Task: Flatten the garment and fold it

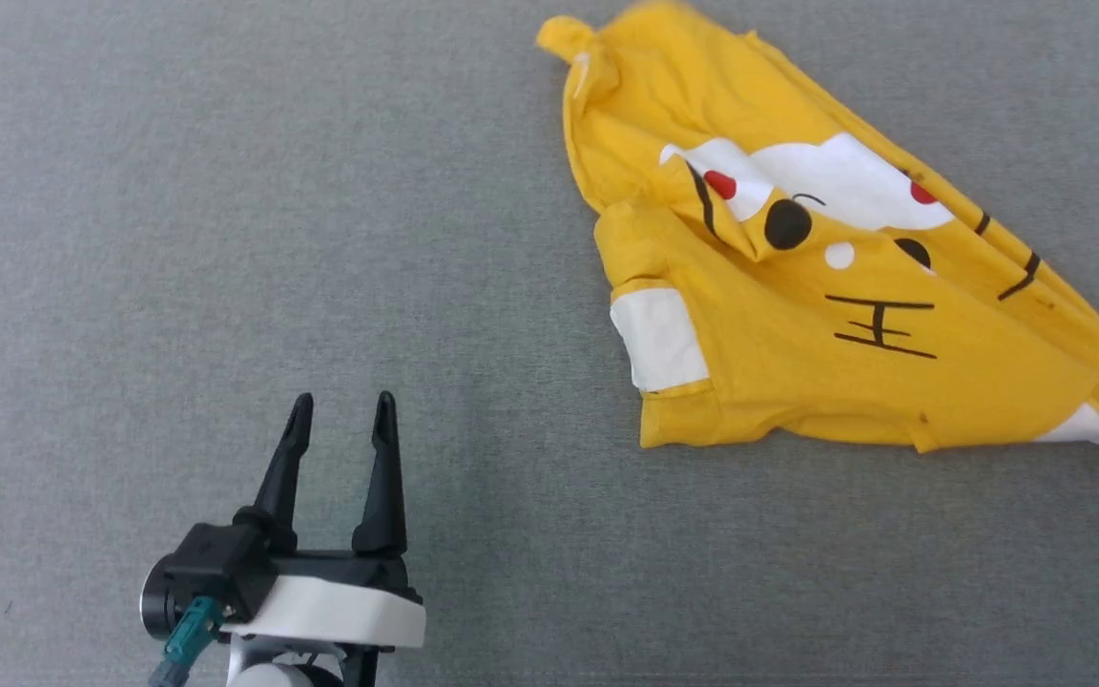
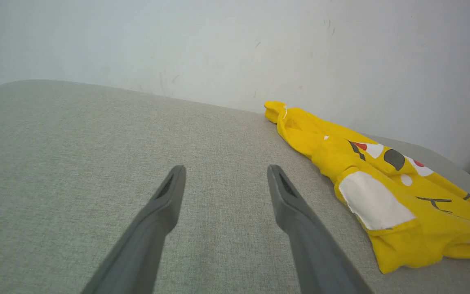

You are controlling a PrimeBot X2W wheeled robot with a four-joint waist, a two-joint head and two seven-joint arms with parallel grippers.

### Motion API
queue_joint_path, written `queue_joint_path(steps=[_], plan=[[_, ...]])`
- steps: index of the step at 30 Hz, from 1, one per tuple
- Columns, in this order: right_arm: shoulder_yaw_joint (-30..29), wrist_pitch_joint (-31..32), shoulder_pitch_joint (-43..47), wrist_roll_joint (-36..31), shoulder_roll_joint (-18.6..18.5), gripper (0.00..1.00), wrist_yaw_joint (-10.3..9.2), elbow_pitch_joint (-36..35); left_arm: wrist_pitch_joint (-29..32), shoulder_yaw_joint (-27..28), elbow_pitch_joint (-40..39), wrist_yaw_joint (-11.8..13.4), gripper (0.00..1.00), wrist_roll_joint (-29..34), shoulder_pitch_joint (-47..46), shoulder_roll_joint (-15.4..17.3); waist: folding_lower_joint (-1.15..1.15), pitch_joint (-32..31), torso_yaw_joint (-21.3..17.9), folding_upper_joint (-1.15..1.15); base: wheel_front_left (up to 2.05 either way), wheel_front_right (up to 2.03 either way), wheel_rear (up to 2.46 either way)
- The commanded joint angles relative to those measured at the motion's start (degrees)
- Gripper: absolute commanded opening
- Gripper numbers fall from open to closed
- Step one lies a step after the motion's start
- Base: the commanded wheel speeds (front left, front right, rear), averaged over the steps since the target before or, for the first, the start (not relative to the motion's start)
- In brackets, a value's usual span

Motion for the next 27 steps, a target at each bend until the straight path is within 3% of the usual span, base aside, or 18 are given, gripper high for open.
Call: queue_joint_path(steps=[1,2,4,5,10,15,21,27], plan=[[-0.8,-1.7,0.9,-1.1,0.9,0.0,-0.11,-0.2,-0.3,0.3,0.1,-0.4,1.0,0.5,0.6,0.2,0.01,-1.4,-1.5,0.0,0.0,0.0,0.0],[-1.5,-3.1,1.0,-1.9,1.6,0.0,-0.11,-0.2,-0.3,0.3,0.2,-0.5,1.0,0.6,0.8,0.3,0.01,-1.6,-1.7,0.0,0.0,0.0,0.0],[-2.6,-5.8,0.7,-3.2,3.2,0.6,-0.11,0.1,-0.3,0.3,0.3,-0.5,1.0,0.6,1.1,0.5,0.01,-1.9,-1.9,0.0,0.0,0.0,0.0],[-3.1,-6.8,0.2,-3.5,4.0,1.0,-0.11,0.3,-0.3,0.3,0.3,-0.4,1.0,0.6,1.1,0.5,0.01,-2.0,-2.0,0.0,0.0,0.0,0.0],[0.6,-10.3,-1.7,-3.4,5.5,1.0,-0.11,-1.1,-0.3,0.2,0.3,-0.2,1.0,0.5,1.4,0.8,0.01,-2.6,-2.4,0.0,0.0,0.0,0.0],[7.2,-11.5,-3.6,0.0,4.9,1.0,-0.11,-7.9,-0.3,0.1,0.3,0.2,1.0,0.0,1.6,0.6,0.01,-3.0,-2.2,0.0,0.0,0.0,0.0],[17.3,-6.5,-4.6,4.3,5.1,1.0,-0.11,-14.5,-0.3,-0.8,0.5,0.4,1.0,-0.7,1.2,0.4,0.01,-3.2,-0.8,0.0,0.0,0.0,0.0],[24.3,-1.9,-7.8,4.4,4.3,1.0,-0.11,-11.3,-0.3,-1.6,0.7,0.3,1.0,-1.1,0.4,0.2,0.01,-2.2,1.5,0.0,0.0,0.0,0.0]])
